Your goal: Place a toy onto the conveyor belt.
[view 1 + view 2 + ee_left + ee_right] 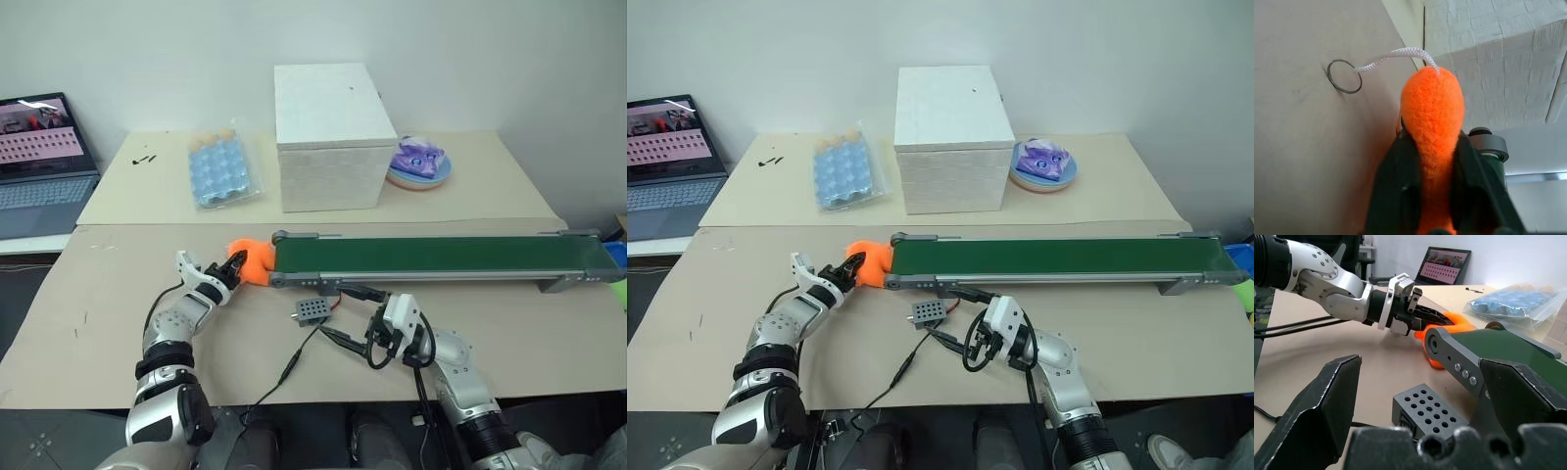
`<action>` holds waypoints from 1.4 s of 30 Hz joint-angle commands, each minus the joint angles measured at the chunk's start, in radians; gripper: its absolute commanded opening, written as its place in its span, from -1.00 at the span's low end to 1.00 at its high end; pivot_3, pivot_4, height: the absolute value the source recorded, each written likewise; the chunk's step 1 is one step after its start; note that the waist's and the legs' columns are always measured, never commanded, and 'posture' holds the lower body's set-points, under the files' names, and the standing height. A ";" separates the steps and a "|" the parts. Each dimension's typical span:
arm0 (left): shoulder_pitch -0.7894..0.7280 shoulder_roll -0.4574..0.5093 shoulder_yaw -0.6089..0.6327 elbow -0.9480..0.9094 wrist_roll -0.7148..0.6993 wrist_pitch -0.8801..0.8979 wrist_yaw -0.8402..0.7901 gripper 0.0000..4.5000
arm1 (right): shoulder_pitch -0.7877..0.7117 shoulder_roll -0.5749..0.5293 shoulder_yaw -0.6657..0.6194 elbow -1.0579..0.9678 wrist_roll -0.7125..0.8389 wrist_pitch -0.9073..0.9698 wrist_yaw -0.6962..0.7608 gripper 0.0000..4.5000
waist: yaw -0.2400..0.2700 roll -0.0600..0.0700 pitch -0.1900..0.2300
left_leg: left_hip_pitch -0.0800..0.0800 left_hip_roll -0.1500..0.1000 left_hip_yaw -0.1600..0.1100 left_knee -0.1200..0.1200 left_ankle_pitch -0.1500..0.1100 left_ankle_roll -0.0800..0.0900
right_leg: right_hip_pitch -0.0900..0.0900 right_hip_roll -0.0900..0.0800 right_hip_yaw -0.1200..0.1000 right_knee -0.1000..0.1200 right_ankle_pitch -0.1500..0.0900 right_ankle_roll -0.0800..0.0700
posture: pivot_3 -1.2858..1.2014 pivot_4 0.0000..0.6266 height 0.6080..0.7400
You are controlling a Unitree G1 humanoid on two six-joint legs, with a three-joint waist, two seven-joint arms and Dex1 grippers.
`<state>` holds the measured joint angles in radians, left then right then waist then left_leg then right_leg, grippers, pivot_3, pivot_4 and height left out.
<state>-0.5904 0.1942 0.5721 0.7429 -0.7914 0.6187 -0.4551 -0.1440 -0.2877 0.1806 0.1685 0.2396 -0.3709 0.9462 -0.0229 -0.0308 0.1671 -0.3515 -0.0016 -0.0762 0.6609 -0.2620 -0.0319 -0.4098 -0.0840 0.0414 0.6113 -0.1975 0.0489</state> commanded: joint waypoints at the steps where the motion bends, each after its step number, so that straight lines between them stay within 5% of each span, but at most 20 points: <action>1: 0.000 0.000 -0.001 -0.037 0.003 -0.018 0.003 -0.98 | -0.012 0.002 -0.006 -0.009 -0.001 -0.027 -0.009 1.00 | 0.000 0.000 0.000 | 0.000 0.000 0.000 0.000 0.000 0.000 | 0.000 0.000 0.000 0.000 0.000 0.000 | 0.03 -0.52 1.00; 9: 0.040 -0.060 -0.010 -0.339 0.105 -0.284 0.180 -0.98 | -0.014 0.003 -0.003 0.008 -0.018 -0.033 -0.015 1.00 | 0.001 0.000 0.000 | -0.002 0.000 0.000 0.000 0.000 0.000 | -0.002 0.000 0.001 0.000 0.000 -0.001 | 0.03 -0.52 1.00; 12: 0.084 -0.077 -0.071 -0.499 0.242 -0.415 0.281 -0.98 | -0.015 0.004 -0.007 0.014 -0.019 -0.031 -0.020 1.00 | 0.002 -0.001 0.000 | -0.002 0.000 0.000 0.000 0.000 0.000 | -0.003 0.000 0.001 0.000 0.001 -0.001 | 0.03 -0.52 1.00; 16: 0.189 -0.002 -0.354 -0.657 0.663 -0.633 0.331 -0.98 | -0.014 0.007 -0.005 0.022 -0.022 -0.034 -0.026 1.00 | 0.005 0.000 0.000 | -0.002 0.000 0.001 0.000 0.000 0.000 | -0.003 0.000 0.002 -0.001 0.001 -0.001 | 0.03 -0.52 1.00; 20: 0.240 0.195 -0.663 -0.617 1.219 -0.930 0.467 -0.98 | -0.019 0.014 0.001 0.027 -0.022 -0.030 -0.030 1.00 | 0.015 0.000 0.000 | -0.002 0.000 0.001 0.000 0.000 0.000 | -0.002 0.000 0.001 -0.001 0.001 -0.001 | 0.03 -0.52 1.00; 25: 0.172 0.356 -0.893 -0.473 1.616 -1.087 0.675 -0.98 | -0.028 0.017 0.001 0.037 -0.022 -0.029 -0.031 1.00 | 0.007 0.001 0.000 | -0.001 0.000 0.001 -0.001 0.000 0.000 | -0.003 0.000 0.001 0.000 0.000 -0.001 | 0.03 -0.52 1.00; 32: 0.052 0.395 -1.003 -0.315 1.747 -1.180 0.797 -0.98 | -0.026 0.020 -0.010 0.039 -0.024 -0.032 -0.050 1.00 | 0.007 0.001 0.000 | -0.007 0.000 0.002 -0.002 0.000 0.000 | -0.011 0.000 0.002 0.002 0.001 -0.001 | 0.03 -0.52 1.00; 39: 0.023 0.400 -1.026 -0.256 1.732 -1.236 0.792 -0.98 | -0.025 0.023 -0.012 0.041 -0.025 -0.033 -0.065 1.00 | 0.007 0.001 0.000 | -0.008 0.000 0.002 -0.002 0.000 0.000 | -0.012 0.000 0.001 0.003 0.001 -0.001 | 0.03 -0.52 1.00; 42: 0.026 0.396 -1.023 -0.238 1.700 -1.257 0.756 -0.53 | -0.026 0.023 -0.010 0.044 -0.028 -0.036 -0.070 1.00 | 0.007 0.001 0.000 | -0.008 0.000 0.002 -0.001 0.000 0.000 | -0.012 0.000 0.001 0.003 0.001 -0.001 | 0.03 -0.52 1.00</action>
<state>-0.5441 0.5854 -0.4557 0.5078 0.9390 -0.6151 0.3136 -0.1633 -0.2672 0.1819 0.2278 0.2099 -0.3736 0.8815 -0.0158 -0.0303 0.1675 -0.3596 -0.0015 -0.0744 0.6595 -0.2624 -0.0316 -0.4215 -0.0844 0.0428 0.6141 -0.1968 0.0479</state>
